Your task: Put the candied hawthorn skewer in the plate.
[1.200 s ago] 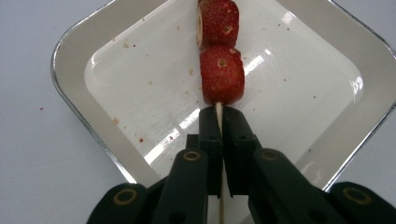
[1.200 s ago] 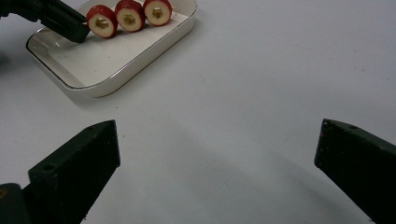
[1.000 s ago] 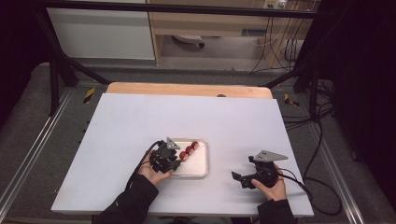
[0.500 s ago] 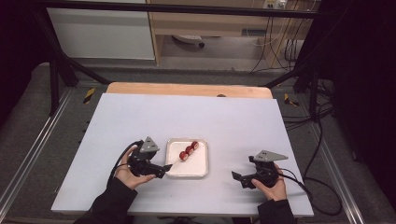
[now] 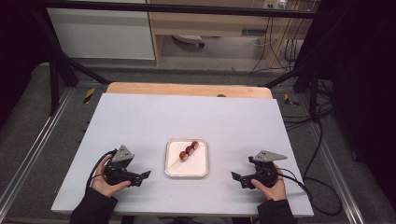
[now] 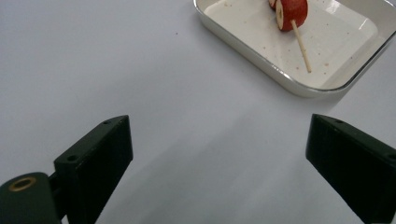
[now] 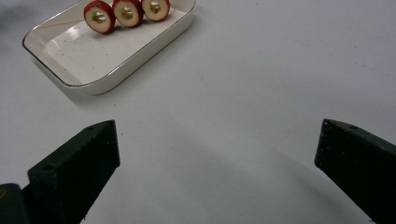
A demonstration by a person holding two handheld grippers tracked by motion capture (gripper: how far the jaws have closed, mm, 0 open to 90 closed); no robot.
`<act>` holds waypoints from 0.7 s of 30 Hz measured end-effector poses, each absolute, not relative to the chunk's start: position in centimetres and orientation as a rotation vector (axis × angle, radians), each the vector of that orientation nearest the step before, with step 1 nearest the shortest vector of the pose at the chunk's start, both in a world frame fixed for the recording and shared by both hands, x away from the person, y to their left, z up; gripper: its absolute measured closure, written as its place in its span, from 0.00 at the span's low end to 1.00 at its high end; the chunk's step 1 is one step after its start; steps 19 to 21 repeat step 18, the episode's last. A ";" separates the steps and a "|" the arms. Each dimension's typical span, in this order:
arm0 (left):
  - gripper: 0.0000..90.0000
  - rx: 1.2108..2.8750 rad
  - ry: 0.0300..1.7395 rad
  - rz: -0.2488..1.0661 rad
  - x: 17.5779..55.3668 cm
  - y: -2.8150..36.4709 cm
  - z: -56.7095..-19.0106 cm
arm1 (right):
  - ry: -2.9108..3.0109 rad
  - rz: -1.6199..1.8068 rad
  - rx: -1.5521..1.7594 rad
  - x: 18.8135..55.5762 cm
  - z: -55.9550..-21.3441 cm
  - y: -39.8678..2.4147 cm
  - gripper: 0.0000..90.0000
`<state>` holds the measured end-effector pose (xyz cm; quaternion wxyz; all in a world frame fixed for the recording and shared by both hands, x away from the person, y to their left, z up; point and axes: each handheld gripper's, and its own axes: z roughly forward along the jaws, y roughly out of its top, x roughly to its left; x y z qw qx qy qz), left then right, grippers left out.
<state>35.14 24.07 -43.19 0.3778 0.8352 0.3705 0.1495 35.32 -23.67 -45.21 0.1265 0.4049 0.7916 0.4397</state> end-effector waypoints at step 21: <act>0.08 2.097 1.003 0.387 34.7 26.9 -45.1 | 2.337 1.257 1.171 35.3 -45.4 -23.6 0.01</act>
